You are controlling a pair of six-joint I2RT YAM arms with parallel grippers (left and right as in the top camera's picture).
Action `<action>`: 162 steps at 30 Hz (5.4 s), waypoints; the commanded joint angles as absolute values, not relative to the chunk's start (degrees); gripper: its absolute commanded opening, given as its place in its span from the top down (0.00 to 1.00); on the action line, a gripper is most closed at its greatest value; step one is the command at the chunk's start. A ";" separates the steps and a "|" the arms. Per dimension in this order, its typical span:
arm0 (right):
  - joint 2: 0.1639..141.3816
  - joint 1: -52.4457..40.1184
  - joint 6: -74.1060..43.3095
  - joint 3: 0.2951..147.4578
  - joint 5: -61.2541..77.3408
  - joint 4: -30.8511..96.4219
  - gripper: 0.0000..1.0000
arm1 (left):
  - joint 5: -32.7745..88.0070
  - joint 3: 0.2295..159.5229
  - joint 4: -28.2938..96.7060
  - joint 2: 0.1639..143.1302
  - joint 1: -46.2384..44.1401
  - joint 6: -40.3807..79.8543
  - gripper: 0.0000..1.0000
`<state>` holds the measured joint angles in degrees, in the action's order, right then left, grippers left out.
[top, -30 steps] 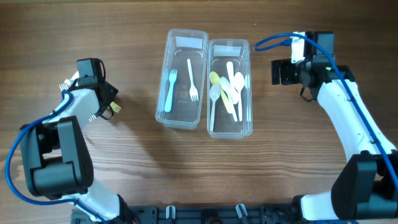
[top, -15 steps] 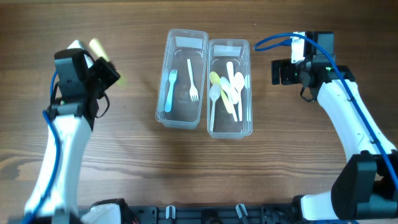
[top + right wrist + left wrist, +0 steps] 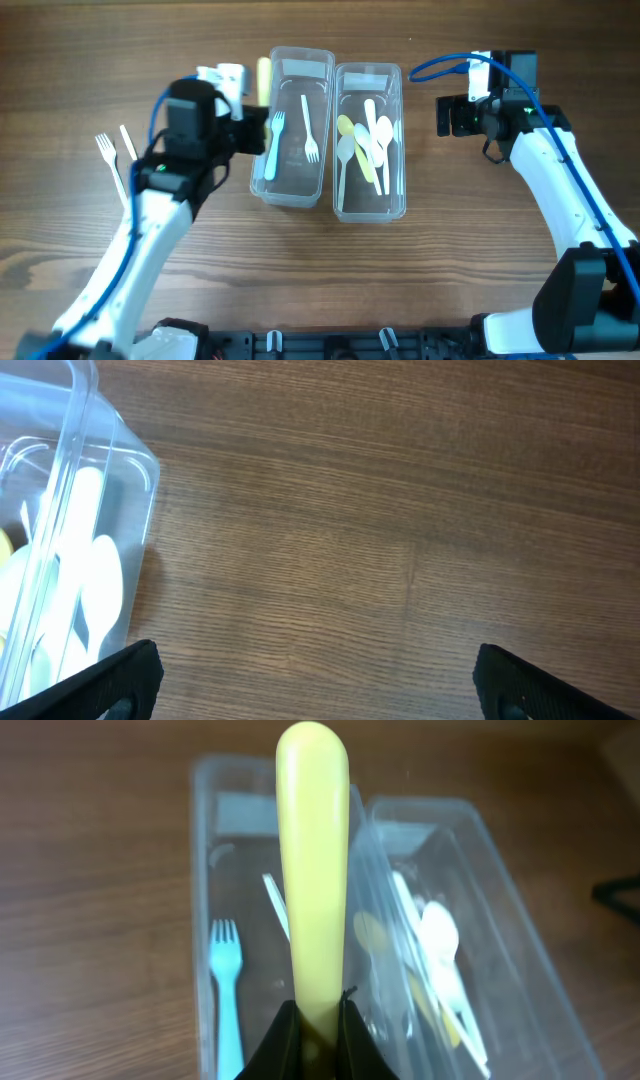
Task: Pack container
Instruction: 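Carry yellow fork with left gripper and drop into left container, then lower left gripper to remaining white forks and grasp one, then carry white fork with left gripper and release into left container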
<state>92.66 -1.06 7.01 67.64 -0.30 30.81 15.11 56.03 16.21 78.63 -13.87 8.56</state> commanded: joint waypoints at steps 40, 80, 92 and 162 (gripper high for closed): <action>92.40 -1.10 7.49 67.77 -1.30 30.50 0.00 | -16.32 60.34 38.70 80.73 13.02 24.73 0.16; 92.40 -1.10 7.51 67.77 -1.28 30.50 0.00 | -7.90 60.34 19.66 108.88 17.02 19.88 0.56; 92.40 -1.10 7.49 67.77 -1.28 30.50 0.00 | -2.96 60.47 19.59 107.85 16.99 19.92 0.96; 92.40 -1.10 7.49 67.77 -1.30 30.50 0.00 | -21.39 60.69 26.41 75.61 -7.11 10.72 0.22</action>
